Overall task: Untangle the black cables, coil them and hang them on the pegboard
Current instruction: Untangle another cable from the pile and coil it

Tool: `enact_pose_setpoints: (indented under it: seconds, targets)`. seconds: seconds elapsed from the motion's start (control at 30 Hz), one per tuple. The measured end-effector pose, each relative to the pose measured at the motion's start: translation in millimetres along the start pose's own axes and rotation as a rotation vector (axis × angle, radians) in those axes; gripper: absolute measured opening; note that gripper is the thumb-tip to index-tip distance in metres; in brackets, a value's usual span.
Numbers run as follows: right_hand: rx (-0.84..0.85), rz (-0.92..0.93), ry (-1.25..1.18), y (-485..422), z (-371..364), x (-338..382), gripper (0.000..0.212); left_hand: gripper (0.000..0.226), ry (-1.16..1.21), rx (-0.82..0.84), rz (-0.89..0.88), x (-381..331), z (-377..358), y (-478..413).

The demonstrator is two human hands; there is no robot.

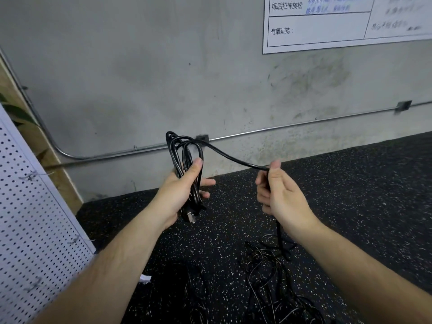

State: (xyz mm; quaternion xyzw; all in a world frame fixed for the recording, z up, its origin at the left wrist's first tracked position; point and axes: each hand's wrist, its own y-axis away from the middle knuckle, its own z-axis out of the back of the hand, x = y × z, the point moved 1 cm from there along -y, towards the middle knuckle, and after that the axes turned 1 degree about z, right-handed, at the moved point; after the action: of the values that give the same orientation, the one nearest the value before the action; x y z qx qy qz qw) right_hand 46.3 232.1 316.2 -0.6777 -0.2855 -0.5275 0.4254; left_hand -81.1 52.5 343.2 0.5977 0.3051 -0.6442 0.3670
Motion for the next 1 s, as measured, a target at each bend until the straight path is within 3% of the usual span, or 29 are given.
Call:
enact_pose_setpoints:
  seconds: [0.17, 0.4, 0.6, 0.7, 0.8, 1.0]
  targets:
    - [-0.041, -0.009, 0.054, 5.9, -8.6, -5.0, 0.051, 0.032, 0.118, 0.183, 0.042, 2.7, -6.7, 5.1]
    - [-0.178, 0.002, 0.594, 6.7, -15.6, -14.0, 0.039, 0.048, 0.263, 0.381, -0.020, 8.0, -17.2, 3.4]
    - [-0.012, -0.031, 0.766, 12.5, -23.0, -10.8, 0.017, 0.039, 0.285, 0.239, 0.023, 8.0, -23.1, -0.1]
    - [0.138, 0.015, 0.875, 20.8, -28.0, -5.2, 0.010, 0.006, 0.318, 0.145, 0.045, 5.6, -21.2, -2.0]
    - [0.301, 0.067, 1.129, 27.0, -32.1, -6.9, 0.024, 0.017, 0.174, 0.017, 0.042, 7.7, -17.2, -7.2]
    - [0.494, 0.175, 1.477, 29.6, -34.5, 8.0, 0.060, 0.012, -0.040, -0.099, -0.067, 8.7, -15.4, -11.3]
